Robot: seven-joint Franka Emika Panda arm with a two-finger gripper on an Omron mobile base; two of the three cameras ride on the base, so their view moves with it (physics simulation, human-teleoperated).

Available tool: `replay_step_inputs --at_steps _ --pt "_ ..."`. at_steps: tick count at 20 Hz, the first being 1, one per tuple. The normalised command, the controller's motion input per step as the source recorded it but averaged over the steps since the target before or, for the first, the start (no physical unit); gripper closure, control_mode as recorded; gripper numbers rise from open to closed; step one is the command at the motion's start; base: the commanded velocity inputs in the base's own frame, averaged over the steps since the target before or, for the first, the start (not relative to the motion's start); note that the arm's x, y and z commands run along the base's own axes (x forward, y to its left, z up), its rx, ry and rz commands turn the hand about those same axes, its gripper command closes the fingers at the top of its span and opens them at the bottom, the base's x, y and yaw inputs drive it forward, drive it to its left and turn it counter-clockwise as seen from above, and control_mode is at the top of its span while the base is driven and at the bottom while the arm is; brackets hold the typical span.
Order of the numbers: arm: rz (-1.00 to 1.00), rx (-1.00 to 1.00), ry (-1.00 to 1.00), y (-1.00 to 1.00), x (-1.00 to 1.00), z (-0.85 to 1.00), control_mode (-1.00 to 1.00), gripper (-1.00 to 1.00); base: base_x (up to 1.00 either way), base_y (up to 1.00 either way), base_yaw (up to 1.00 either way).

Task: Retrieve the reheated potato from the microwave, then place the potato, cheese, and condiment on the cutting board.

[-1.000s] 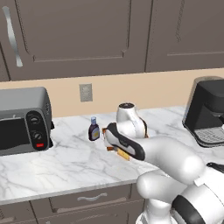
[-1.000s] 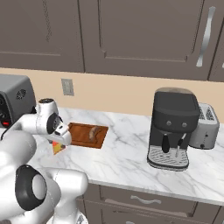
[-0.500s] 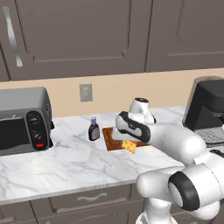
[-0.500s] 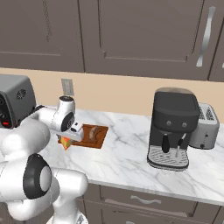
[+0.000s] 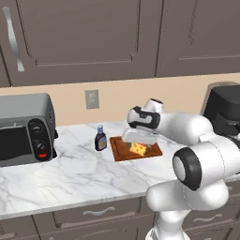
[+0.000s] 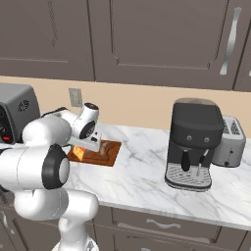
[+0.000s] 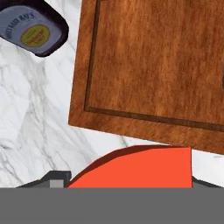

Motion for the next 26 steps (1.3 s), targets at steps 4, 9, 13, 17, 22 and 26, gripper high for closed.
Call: replay_step_inputs --at_steps 4,9,13,17,22,26 --pt "0.08 0.00 0.00 0.07 0.11 0.10 -1.00 1.00 0.00 0.00 0.00" --pt "0.00 -0.08 -0.01 0.02 0.10 0.00 -1.00 1.00 0.00 0.00 0.00" --pt "0.00 -0.10 -0.08 0.00 0.01 -0.01 -1.00 1.00 0.00 0.00 0.00" --pt "-0.04 -0.10 -0.14 0.00 0.00 -0.06 -1.00 1.00 0.00 0.00 0.00" --pt "-0.08 -0.07 -0.12 0.00 0.11 -0.01 -1.00 1.00 0.00 0.00 0.00" --pt "-0.12 -0.07 -0.10 -0.04 0.16 -0.13 -1.00 1.00 0.00 0.00 0.00"
